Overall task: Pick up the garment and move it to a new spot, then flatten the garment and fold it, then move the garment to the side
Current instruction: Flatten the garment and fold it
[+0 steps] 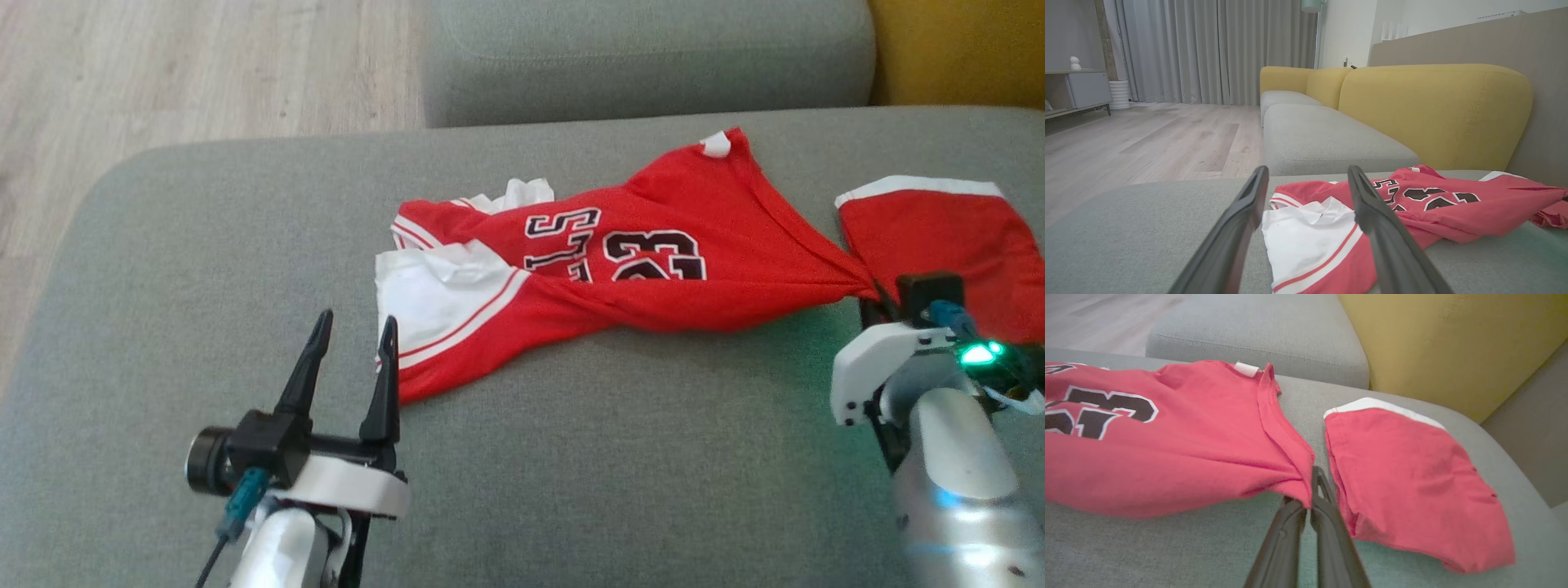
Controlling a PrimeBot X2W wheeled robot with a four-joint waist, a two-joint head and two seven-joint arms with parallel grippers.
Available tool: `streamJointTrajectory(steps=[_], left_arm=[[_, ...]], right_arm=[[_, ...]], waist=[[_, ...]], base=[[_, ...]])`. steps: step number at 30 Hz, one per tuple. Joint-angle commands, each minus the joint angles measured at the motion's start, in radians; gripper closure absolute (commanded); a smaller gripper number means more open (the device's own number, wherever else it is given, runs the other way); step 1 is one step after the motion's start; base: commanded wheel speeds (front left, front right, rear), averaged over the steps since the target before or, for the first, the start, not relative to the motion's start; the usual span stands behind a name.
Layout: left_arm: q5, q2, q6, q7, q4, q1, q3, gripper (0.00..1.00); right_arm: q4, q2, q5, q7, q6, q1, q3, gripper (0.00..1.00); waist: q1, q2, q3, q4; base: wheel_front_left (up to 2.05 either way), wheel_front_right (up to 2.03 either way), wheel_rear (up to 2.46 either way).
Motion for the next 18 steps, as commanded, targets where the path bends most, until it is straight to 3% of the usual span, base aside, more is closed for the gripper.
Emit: streamJointTrajectory(steps=[1, 9, 18], left_arm=[[0.009, 0.001, 0.002, -0.005, -0.026, -0.015, 0.037, 0.0], [0.014, -0.005, 0.001, -0.005, -0.035, -0.017, 0.033, 0.0], [0.027, 0.002, -0.015, -0.005, -0.031, -0.041, 0.054, 0.0]], right_arm=[[-0.103, -0.008, -0.016, 0.021, -0.002, -0.004, 0.031, 0.0], [-0.461, 0.001, -0.001, 0.013, -0.002, 0.096, 0.059, 0.0], [-0.666, 0.003, 0.348, -0.081, -0.002, 0.301, 0.295, 0.0]], waist=[[0.0002, -0.0001, -0.02, 0.0], [0.0002, -0.0001, -0.016, -0.003], [0.0002, -0.0001, 0.052, -0.03]], base=[[0.0, 0.0, 0.0], [0.0, 0.0, 0.0], [0.0, 0.0, 0.0]])
